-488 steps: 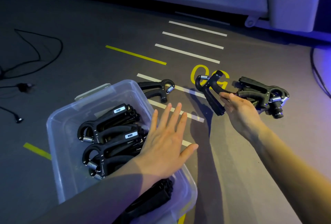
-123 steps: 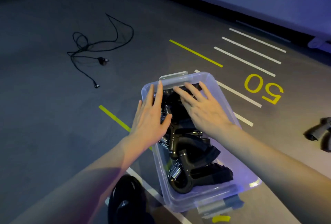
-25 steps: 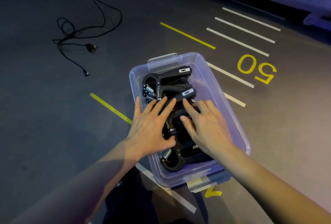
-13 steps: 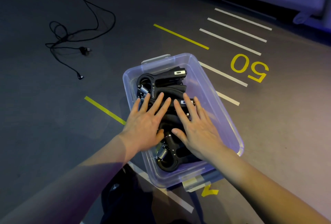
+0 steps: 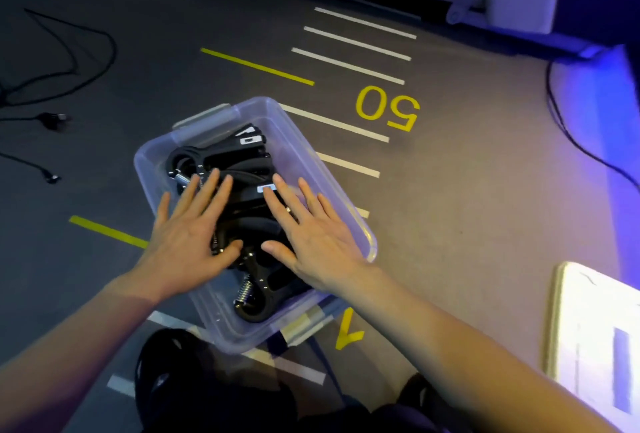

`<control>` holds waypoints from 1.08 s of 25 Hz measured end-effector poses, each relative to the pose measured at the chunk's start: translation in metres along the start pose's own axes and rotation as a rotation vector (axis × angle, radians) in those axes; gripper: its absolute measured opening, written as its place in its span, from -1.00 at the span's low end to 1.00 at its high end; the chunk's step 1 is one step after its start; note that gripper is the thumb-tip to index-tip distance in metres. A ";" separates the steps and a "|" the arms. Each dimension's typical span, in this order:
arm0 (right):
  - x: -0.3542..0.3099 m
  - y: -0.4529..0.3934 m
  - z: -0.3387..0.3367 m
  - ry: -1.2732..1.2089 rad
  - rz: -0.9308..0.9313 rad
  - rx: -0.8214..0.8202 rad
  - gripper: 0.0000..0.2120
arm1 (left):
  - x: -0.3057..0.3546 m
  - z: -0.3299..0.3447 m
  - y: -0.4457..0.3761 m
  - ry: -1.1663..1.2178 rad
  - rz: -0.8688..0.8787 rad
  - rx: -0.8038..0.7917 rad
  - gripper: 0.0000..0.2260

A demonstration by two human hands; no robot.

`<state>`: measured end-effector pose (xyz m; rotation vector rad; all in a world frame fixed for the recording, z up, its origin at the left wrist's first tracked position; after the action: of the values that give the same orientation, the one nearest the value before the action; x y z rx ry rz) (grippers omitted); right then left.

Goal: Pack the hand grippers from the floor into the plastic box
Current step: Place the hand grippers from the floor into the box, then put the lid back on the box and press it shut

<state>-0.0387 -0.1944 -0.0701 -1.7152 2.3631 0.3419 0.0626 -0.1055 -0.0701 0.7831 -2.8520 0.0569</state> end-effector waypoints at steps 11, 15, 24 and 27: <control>0.065 0.133 -0.007 -0.014 0.142 0.198 -0.38 | 0.081 -0.028 0.011 -0.004 0.220 -0.211 -0.12; 0.175 0.246 0.002 -0.175 0.642 0.273 -0.27 | 0.173 -0.075 0.031 0.009 0.523 -0.203 -0.13; 0.294 0.435 0.015 -0.261 1.330 0.318 -0.42 | 0.388 -0.052 0.061 0.019 0.992 -0.242 -0.21; 0.326 0.464 0.021 -0.301 1.449 0.334 -0.44 | 0.426 -0.021 0.064 0.057 1.011 -0.312 -0.20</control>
<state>-0.5790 -0.3440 -0.1545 0.3795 2.7077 0.3031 -0.3265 -0.2628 0.0305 -0.7237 -2.7692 -0.2179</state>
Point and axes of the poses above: each hand's wrist, its own y-axis away from the middle knuckle, its own z-axis out of the palm, x = y × z, the point moved 10 cm from there along -y, towards the middle knuckle, and after that the axes turned 6 degrees about x, right-handed, at the moved point
